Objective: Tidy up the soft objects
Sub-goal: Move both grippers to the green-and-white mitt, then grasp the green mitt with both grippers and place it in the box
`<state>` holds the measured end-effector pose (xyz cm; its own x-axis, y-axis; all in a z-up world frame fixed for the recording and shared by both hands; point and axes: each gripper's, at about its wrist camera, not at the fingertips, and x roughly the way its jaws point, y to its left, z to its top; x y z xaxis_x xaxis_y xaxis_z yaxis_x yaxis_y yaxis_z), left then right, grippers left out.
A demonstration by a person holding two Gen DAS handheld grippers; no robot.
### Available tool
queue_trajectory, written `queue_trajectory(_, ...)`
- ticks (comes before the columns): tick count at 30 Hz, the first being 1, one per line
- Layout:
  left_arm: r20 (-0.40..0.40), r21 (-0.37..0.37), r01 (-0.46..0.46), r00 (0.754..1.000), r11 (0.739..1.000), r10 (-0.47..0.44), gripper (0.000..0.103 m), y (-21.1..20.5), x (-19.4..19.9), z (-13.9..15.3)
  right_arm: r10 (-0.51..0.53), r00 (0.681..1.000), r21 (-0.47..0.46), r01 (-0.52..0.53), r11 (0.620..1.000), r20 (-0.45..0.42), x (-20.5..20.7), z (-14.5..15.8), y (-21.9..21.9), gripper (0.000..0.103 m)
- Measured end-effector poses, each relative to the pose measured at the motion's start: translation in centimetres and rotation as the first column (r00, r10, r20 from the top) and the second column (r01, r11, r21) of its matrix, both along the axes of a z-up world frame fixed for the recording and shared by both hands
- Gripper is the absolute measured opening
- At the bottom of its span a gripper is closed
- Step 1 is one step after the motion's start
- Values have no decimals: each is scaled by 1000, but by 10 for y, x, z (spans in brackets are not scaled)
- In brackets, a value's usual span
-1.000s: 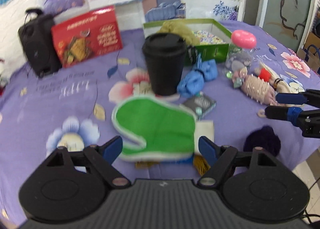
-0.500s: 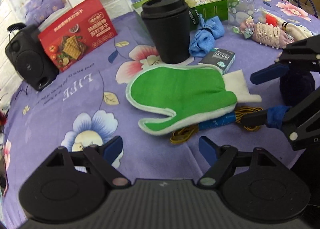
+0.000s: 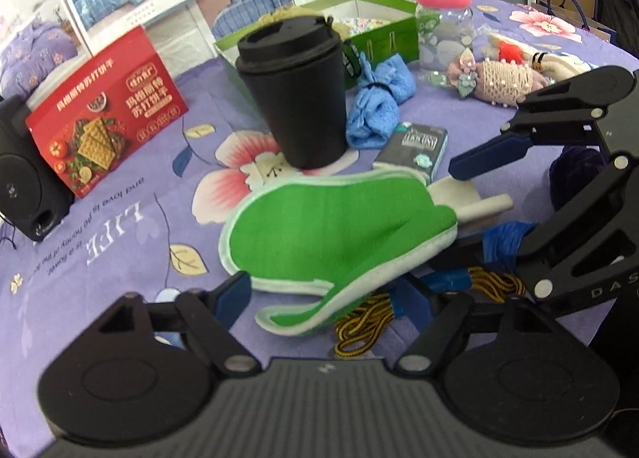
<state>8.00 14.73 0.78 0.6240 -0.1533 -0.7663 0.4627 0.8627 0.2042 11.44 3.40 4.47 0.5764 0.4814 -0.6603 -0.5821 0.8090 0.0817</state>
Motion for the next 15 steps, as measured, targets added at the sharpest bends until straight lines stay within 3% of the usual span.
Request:
queue_trajectory(3,1,9,-1,1000,1000,1,76,1,-1,-3,13,1000,-4,-13,1000,-22,2,-4,2,47)
queue_trajectory(7,-8,-10,-6,1000,1000,5,65,2,0,-1,13,1000,23,-12,1000,-15,4,-4,2,43)
queue_trajectory(8,-13,-15,-9,1000,1000,9,55,2,1,-1,12,1000,30,-12,999,4,3,-3,2,37)
queue_trajectory(9,-25,-25,-9,1000,1000,8,27,2,2,-1,12,1000,34,-13,999,17,3,-3,2,24)
queue_trajectory(10,-42,-41,-10,999,999,8,7,2,3,-1,19,1000,32,-19,999,17,4,-4,3,17)
queue_trajectory(12,-33,-49,-22,999,999,20,6,0,2,1,33,999,49,-31,998,-22,8,-9,3,8)
queue_trajectory(15,5,-55,-44,999,998,44,5,-5,-2,8,34,999,77,-33,996,-15,7,-5,1,6)
